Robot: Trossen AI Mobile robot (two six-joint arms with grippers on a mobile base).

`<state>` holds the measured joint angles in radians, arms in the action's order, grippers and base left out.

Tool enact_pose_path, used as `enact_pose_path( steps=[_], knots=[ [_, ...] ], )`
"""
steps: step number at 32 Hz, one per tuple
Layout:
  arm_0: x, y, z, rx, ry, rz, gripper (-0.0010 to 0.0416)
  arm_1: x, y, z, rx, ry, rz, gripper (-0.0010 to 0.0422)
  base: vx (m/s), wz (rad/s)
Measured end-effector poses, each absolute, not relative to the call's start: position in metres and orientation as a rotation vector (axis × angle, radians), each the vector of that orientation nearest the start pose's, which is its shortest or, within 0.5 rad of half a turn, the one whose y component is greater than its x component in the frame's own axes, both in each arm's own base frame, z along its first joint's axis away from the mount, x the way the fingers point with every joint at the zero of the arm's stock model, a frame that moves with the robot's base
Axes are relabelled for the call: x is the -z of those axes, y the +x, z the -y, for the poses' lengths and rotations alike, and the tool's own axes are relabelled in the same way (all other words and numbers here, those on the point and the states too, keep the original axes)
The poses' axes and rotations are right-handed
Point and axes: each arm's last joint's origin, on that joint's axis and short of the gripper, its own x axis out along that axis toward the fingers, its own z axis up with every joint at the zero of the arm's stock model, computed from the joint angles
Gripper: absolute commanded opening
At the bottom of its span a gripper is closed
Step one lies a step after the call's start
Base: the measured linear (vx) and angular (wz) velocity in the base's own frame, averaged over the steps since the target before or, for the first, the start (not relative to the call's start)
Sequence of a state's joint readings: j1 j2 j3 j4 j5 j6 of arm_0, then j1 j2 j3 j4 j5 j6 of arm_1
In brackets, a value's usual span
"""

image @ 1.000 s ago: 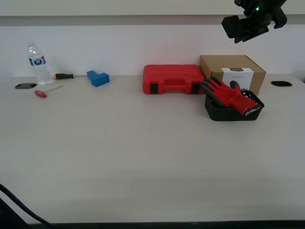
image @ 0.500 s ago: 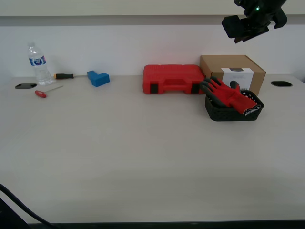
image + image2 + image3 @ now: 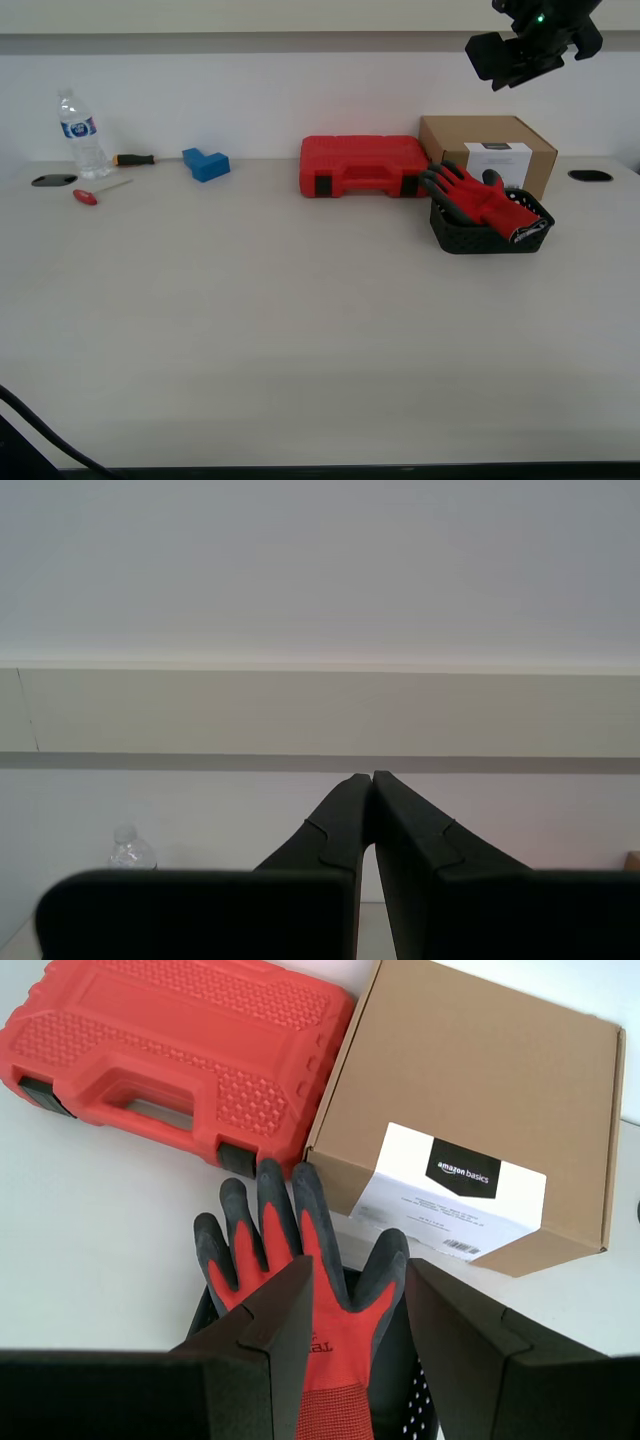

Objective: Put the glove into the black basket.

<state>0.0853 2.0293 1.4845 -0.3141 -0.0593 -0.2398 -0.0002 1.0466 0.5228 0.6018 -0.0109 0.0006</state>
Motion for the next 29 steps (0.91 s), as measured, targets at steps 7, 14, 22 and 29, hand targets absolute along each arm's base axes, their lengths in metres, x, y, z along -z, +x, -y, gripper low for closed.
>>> enact_pose_path(
  steps=[7,14,22,29],
  knots=[
    [-0.1914,0.4388,-0.0397,-0.239,-0.236,-0.839,0.0126,-0.269,0.2264,-0.0003,-0.01,0.0,0.078,0.0,0.0,0.0],
    [-0.1914,0.4389,-0.0392,-0.238,-0.236,-0.839,0.0126,-0.269,0.2264,-0.0003,-0.01,0.0,0.078,0.0,0.0,0.0],
    [-0.1914,0.4388,-0.0394,-0.238,-0.236,-0.839,0.0126,-0.269,0.2264,-0.0003,-0.01,0.0,0.078,0.0,0.0,0.0],
    [-0.1914,0.4388,-0.0394,-0.238,-0.236,-0.839,0.0127,-0.269,0.2264,-0.0003,-0.011,0.0,0.078,0.0,0.0,0.0]
  ],
)
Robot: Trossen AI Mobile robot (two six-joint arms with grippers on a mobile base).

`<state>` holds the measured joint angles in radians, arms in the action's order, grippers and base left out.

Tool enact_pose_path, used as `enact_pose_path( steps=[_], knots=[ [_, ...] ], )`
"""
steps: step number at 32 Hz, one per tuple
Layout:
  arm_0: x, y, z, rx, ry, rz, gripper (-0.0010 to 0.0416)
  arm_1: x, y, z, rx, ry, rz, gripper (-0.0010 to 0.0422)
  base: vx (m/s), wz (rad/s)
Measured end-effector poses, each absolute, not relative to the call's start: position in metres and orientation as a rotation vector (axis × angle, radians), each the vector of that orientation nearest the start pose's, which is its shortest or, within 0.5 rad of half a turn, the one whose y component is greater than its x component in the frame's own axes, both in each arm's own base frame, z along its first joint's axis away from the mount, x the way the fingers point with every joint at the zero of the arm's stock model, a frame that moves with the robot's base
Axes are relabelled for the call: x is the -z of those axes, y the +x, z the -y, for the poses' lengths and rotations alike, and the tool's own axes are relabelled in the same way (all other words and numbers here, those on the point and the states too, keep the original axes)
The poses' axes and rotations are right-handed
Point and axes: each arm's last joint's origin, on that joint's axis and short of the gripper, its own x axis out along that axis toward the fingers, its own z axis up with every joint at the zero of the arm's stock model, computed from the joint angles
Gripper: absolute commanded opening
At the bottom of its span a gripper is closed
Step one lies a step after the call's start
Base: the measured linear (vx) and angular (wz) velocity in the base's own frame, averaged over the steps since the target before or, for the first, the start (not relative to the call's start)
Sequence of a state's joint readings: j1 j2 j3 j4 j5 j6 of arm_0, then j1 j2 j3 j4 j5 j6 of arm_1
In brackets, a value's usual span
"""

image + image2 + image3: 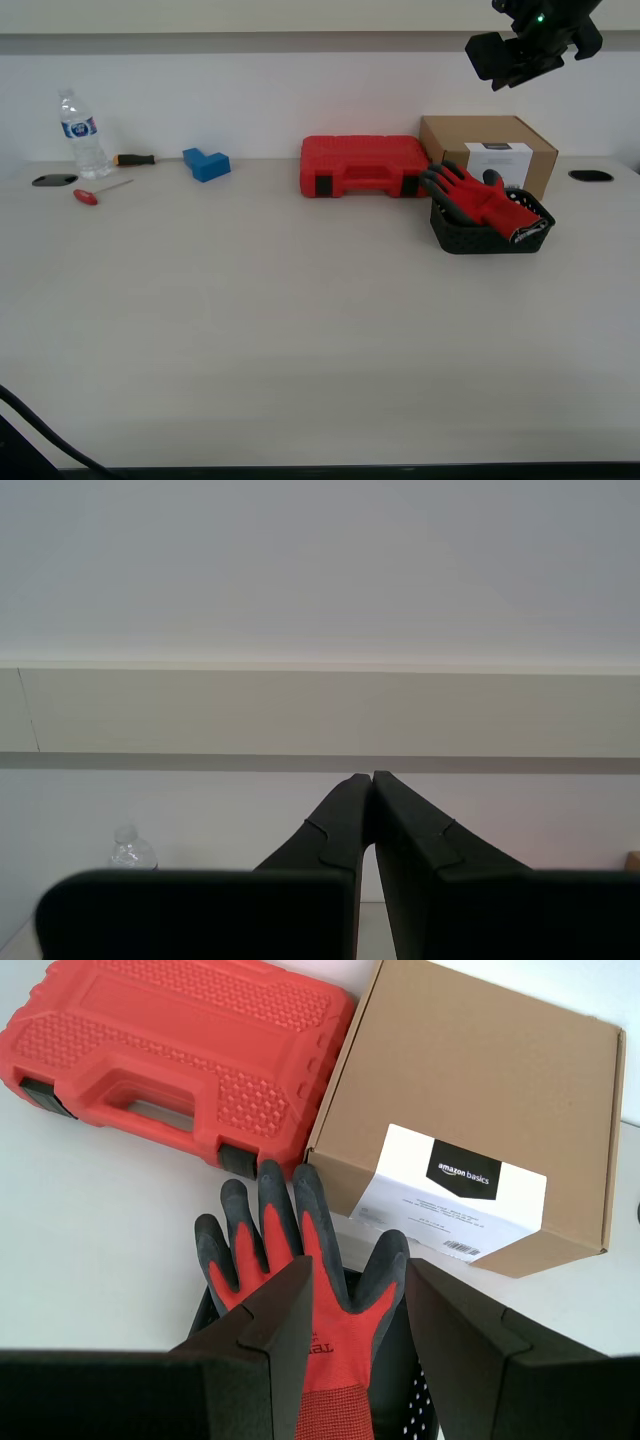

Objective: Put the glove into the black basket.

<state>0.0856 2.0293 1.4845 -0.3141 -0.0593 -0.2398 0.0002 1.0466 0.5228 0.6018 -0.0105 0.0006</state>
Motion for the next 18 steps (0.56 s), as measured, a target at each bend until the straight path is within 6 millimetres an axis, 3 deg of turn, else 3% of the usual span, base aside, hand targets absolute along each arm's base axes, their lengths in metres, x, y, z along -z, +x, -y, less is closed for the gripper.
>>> enact_pose_path(
  steps=[18],
  knots=[
    [-0.1914,0.4388,-0.0396,-0.239,-0.236,-0.839,0.0127,-0.269,0.2264,-0.0003,-0.011,0.0,0.078,0.0,0.0,0.0]
  ],
)
